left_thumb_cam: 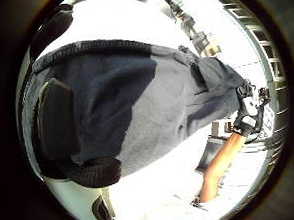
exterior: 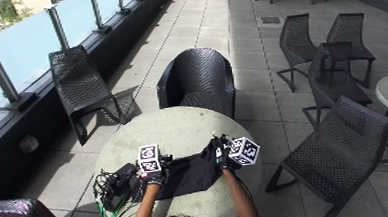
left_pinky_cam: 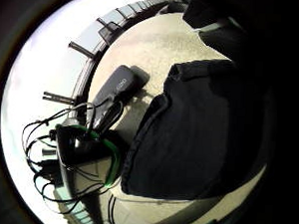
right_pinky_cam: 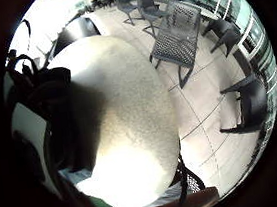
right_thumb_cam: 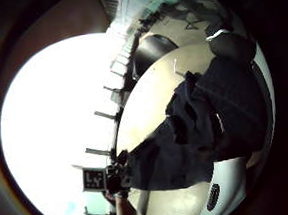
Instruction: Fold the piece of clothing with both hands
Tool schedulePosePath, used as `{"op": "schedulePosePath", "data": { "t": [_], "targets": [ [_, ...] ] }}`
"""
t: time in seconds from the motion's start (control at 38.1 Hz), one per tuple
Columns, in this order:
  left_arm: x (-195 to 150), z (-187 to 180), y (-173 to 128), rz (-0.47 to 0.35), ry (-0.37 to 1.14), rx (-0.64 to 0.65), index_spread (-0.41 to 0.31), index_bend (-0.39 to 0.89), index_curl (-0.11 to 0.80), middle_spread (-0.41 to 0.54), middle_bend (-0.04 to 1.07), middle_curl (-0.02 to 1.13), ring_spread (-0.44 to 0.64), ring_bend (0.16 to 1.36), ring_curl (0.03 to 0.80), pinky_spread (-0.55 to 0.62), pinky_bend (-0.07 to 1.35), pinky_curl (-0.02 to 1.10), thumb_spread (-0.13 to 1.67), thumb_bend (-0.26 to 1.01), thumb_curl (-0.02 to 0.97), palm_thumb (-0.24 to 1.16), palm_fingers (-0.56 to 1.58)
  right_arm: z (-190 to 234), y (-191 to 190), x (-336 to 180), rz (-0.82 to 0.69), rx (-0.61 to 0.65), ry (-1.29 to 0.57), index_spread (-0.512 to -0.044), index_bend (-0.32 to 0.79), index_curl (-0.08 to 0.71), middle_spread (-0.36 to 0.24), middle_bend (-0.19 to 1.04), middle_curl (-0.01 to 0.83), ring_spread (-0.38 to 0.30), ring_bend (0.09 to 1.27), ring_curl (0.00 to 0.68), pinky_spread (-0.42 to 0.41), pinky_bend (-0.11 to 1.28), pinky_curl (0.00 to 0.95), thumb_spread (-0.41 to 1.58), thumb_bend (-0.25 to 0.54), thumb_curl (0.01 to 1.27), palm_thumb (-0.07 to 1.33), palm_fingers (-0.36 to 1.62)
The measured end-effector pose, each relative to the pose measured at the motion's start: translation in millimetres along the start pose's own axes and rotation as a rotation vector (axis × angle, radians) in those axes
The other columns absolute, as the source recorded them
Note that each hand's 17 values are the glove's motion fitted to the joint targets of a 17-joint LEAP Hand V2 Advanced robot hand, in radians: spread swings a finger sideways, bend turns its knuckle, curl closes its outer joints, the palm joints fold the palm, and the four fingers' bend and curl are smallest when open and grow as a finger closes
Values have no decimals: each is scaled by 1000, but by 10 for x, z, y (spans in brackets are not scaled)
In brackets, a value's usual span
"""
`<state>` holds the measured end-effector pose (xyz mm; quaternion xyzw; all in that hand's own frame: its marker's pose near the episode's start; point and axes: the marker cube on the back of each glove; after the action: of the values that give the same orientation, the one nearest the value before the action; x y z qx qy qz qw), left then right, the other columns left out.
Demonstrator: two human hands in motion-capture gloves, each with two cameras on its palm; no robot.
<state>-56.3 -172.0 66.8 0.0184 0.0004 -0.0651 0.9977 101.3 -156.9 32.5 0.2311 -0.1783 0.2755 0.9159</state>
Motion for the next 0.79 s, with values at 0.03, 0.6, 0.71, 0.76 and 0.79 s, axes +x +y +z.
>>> {"op": "schedulePosePath", "data": {
  "t": [0.03, 0.6, 0.71, 0.76, 0.79],
  "targets": [
    [-41, -15, -35, -10, 4, -5, -98, 153, 393, 21, 185, 336, 207, 572, 325, 436, 189, 364, 1581, 31, 188, 332, 431, -8, 68, -171, -22, -37, -70, -295, 38, 78, -193, 407, 462, -228, 895, 475, -288, 915, 459, 1037, 146, 360, 1006, 1139],
    [-359, -694, 890, -177, -52, 56, -103, 148, 364, 18, 163, 326, 179, 570, 322, 406, 245, 380, 1590, 104, 240, 467, 425, 829, 2037, -2200, -558, -533, -193, -339, 50, 99, -204, 378, 462, -230, 863, 463, -311, 791, 412, 775, -15, 470, 1048, 1159],
    [-362, -693, 924, -178, -19, 67, -103, 150, 361, 17, 163, 324, 178, 572, 322, 403, 248, 381, 1595, 124, 247, 492, 423, 736, 2244, -2284, -628, -499, -123, -344, 53, 104, -207, 375, 462, -230, 856, 461, -312, 782, 408, 754, -22, 485, 1050, 1168],
    [-349, -691, 941, -171, -2, 61, -103, 149, 361, 17, 164, 324, 178, 573, 321, 402, 250, 381, 1594, 131, 250, 499, 422, 776, 2283, -2286, -652, -486, -107, -346, 51, 106, -207, 373, 462, -230, 854, 461, -312, 778, 408, 747, -23, 492, 1050, 1169],
    [-345, -679, 944, -168, 4, 58, -103, 149, 360, 17, 164, 324, 178, 574, 321, 401, 250, 381, 1595, 137, 252, 508, 422, 775, 2311, -2273, -648, -504, -94, -345, 55, 109, -208, 373, 461, -230, 851, 460, -312, 775, 407, 738, -26, 495, 1048, 1173]
  ]
}}
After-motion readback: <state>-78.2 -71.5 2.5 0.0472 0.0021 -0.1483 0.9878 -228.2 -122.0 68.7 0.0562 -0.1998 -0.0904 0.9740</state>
